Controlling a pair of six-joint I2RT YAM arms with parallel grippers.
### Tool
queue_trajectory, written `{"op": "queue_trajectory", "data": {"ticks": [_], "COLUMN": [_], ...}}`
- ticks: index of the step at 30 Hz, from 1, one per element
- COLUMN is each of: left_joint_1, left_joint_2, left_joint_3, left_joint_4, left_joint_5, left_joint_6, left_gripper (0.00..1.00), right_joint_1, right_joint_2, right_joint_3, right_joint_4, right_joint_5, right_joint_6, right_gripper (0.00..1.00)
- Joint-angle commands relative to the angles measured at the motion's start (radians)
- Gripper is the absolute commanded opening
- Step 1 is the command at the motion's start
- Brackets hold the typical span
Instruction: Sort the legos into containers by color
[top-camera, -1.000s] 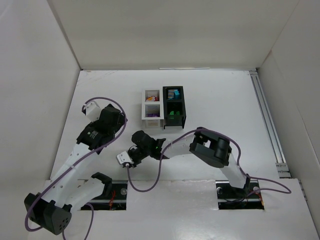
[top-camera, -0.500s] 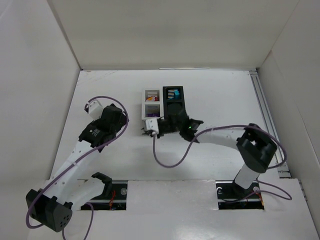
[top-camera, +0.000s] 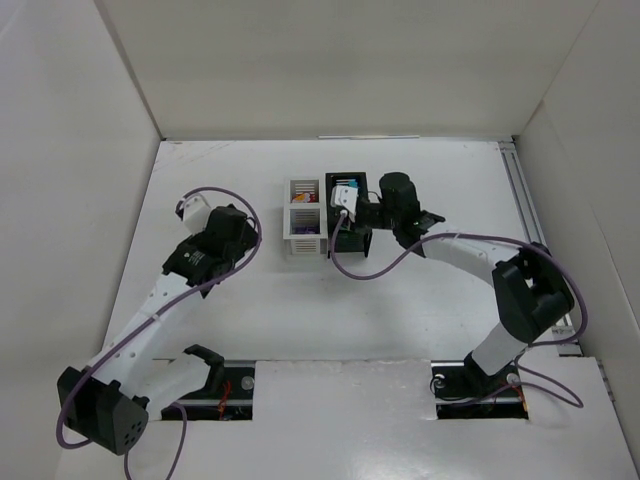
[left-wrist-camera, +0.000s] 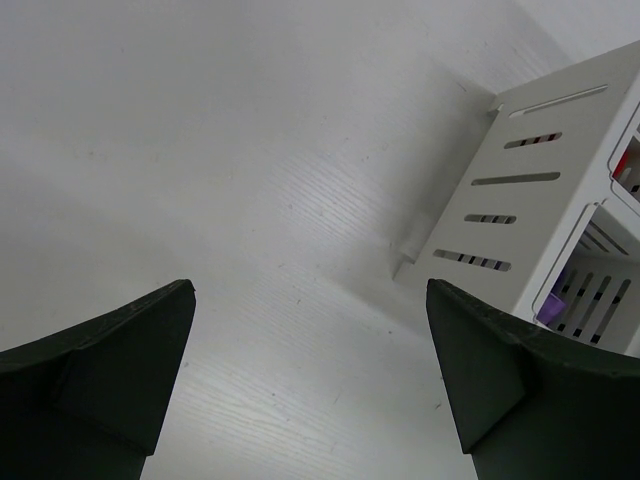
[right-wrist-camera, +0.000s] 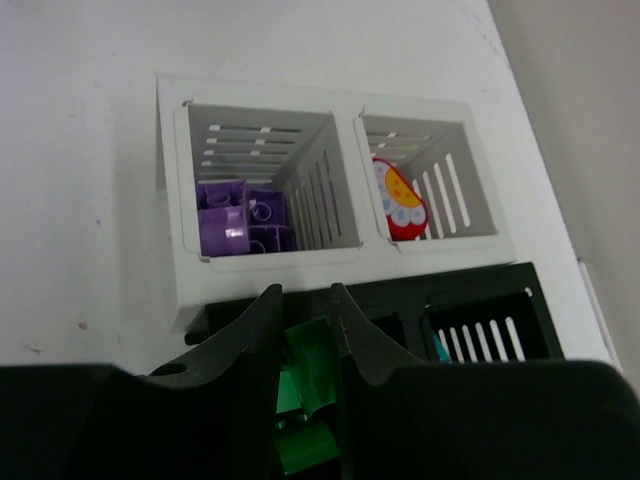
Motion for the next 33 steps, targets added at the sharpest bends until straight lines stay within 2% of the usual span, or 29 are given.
{"op": "queue_trajectory", "data": {"ticks": [1, 3, 5, 6, 9, 11, 12, 15, 19, 21, 25, 30, 33], "left_joint_1": [0.004, 0.004, 0.004, 0.004, 0.004, 0.004, 0.004, 0.004, 0.004, 0.004, 0.004, 0.004, 0.004], "left_joint_2": [0.01, 0.021, 0.033, 0.045, 0.057, 0.067, 0.067, 0.067, 0.035, 0.022, -0.011, -0.021, -0.039], "left_joint_3": [0.061, 0.061, 0.061, 0.07, 0.08, 0.089, 0.089, 0.098, 0.086, 0.074, 0.052, 0.043, 0.034], "left_joint_4": [0.025, 0.014, 0.014, 0.023, 0.023, 0.023, 0.023, 0.023, 0.014, 0.014, 0.042, 0.051, 0.06], "left_joint_5": [-0.004, -0.004, 0.005, 0.005, 0.014, 0.024, 0.024, 0.033, 0.033, 0.033, 0.033, 0.033, 0.033], "left_joint_6": [0.032, 0.032, 0.032, 0.032, 0.042, 0.042, 0.042, 0.042, 0.042, 0.042, 0.042, 0.042, 0.042], "left_gripper": [1.0, 1.0, 1.0, 1.0, 1.0, 1.0, 1.0, 1.0, 1.0, 1.0, 1.0, 1.0, 1.0], "right_joint_1": [-0.015, -0.037, -0.037, -0.037, -0.037, -0.037, -0.046, -0.055, -0.158, -0.234, -0.32, -0.376, -0.376], "right_joint_2": [-0.001, -0.012, -0.042, -0.051, -0.097, -0.137, -0.154, -0.244, -0.419, -0.528, -0.639, -0.648, -0.657], "right_joint_3": [0.04, 0.031, 0.017, 0.017, 0.008, -0.001, -0.001, -0.016, -0.093, -0.153, -0.211, -0.233, -0.233], "right_joint_4": [-0.017, -0.017, -0.017, -0.017, -0.038, -0.048, -0.061, -0.092, -0.137, -0.204, -0.371, -0.531, -0.542], "right_joint_5": [0.0, 0.0, 0.009, 0.009, 0.019, 0.037, 0.06, 0.118, 0.342, 0.44, 0.65, 0.822, 0.832], "right_joint_6": [0.013, 0.013, 0.013, 0.013, 0.013, 0.013, 0.013, 0.04, 0.155, 0.221, 0.289, 0.351, 0.371], "right_gripper": [0.2, 0.21, 0.33, 0.53, 0.68, 0.94, 1.0, 1.0, 1.0, 1.0, 1.0, 1.0, 1.0]}}
